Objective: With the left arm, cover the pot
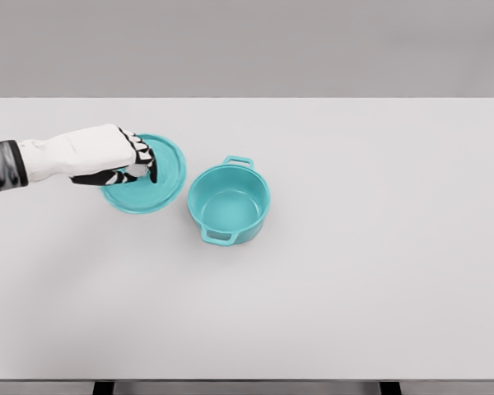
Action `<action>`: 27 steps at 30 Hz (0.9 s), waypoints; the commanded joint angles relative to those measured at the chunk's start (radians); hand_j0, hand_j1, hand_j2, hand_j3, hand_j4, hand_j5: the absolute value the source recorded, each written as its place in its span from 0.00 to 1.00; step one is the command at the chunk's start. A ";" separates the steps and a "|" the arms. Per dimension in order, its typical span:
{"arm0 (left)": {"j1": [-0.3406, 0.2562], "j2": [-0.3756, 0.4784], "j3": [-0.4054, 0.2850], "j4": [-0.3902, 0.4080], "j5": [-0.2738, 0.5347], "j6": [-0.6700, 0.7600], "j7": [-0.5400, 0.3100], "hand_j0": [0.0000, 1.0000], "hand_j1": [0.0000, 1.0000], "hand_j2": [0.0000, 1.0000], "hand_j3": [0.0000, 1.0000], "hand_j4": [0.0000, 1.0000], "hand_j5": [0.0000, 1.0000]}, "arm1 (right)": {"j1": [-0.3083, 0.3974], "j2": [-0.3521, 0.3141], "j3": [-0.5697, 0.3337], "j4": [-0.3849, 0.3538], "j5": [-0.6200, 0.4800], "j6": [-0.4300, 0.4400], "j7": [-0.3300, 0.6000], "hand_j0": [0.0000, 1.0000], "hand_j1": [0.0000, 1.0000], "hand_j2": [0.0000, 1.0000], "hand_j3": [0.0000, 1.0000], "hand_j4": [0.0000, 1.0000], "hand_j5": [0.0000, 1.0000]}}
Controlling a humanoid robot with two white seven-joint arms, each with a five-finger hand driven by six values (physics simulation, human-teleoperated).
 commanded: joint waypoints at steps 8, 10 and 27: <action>-0.032 -0.050 -0.036 -0.003 0.002 0.003 0.000 0.50 0.50 0.50 0.50 0.50 0.50 | 0.000 0.000 0.000 0.000 0.000 0.000 0.000 1.00 1.00 1.00 1.00 1.00 1.00; -0.032 -0.057 -0.036 -0.003 0.001 0.003 0.000 0.50 0.50 0.50 0.50 0.50 0.50 | 0.000 0.000 0.000 0.001 0.000 0.000 0.000 1.00 1.00 1.00 1.00 1.00 1.00; -0.069 -0.166 -0.085 0.009 -0.022 0.003 0.000 0.49 0.49 0.49 0.49 0.49 0.49 | 0.000 0.000 0.000 0.000 0.000 0.000 0.000 1.00 1.00 1.00 1.00 1.00 1.00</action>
